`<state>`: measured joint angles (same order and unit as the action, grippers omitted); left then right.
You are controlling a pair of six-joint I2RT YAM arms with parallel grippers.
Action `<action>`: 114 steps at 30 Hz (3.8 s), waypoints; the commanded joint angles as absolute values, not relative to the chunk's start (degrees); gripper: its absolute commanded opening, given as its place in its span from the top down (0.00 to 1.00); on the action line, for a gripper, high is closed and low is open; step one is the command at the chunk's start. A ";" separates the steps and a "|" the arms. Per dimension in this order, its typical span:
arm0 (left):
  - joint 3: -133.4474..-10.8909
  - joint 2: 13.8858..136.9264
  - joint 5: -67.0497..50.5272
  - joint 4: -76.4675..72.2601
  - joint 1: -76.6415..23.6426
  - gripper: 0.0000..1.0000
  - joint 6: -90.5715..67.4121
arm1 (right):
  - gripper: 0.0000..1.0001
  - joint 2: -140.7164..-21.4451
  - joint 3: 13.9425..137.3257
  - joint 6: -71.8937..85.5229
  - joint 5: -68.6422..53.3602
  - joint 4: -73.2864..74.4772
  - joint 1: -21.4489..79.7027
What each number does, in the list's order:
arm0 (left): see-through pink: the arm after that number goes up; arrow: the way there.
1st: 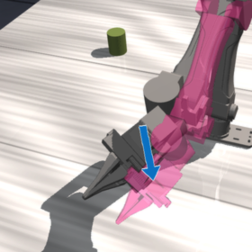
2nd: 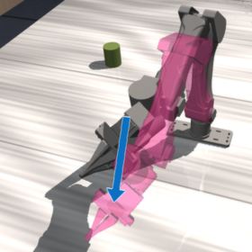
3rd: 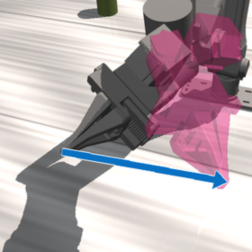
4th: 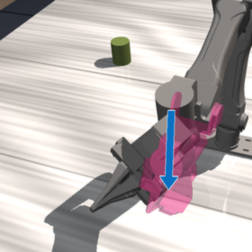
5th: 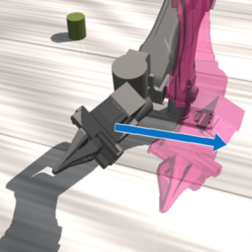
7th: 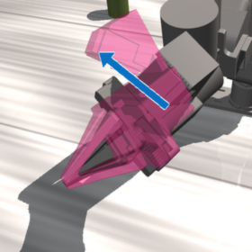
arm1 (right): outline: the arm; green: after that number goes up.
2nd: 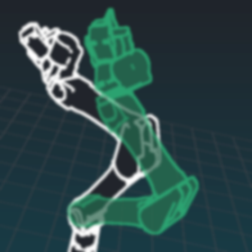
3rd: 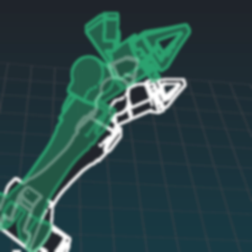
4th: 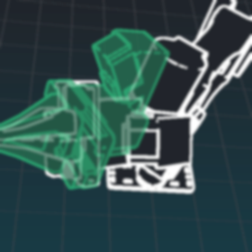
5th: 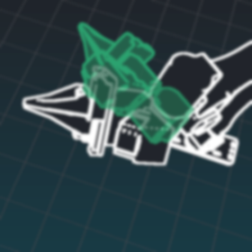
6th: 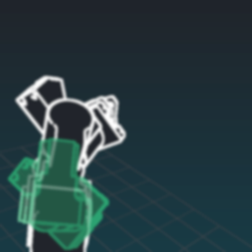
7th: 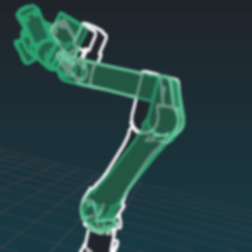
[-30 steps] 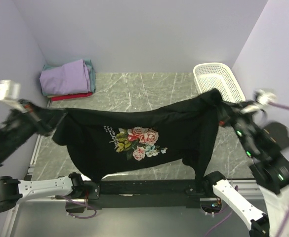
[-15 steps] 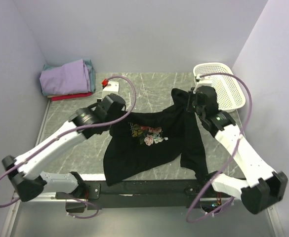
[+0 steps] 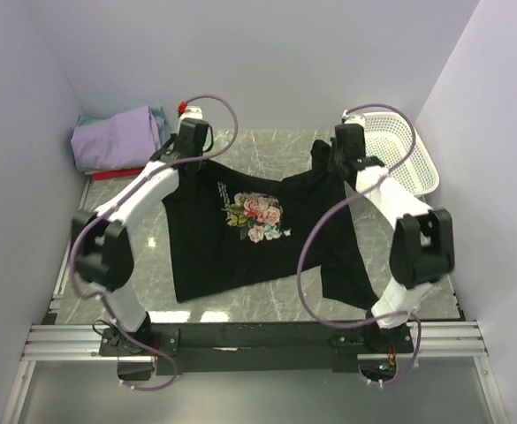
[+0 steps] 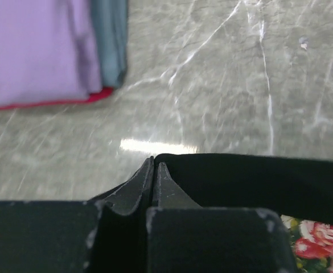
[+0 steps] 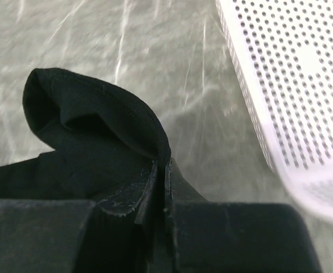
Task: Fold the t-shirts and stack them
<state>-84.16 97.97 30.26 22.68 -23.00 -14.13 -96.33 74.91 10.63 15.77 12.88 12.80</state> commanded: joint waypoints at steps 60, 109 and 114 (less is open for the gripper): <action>-47.72 82.26 12.90 22.14 -39.90 0.13 -31.29 | 0.25 -82.52 54.49 17.14 4.21 29.09 9.40; -72.77 70.60 17.62 76.46 -41.57 0.90 -34.99 | 0.89 -65.22 50.28 19.95 -17.38 42.45 30.14; -71.99 67.77 15.65 78.57 -41.57 0.77 -37.18 | 0.89 -60.21 49.13 26.36 -17.94 43.50 35.41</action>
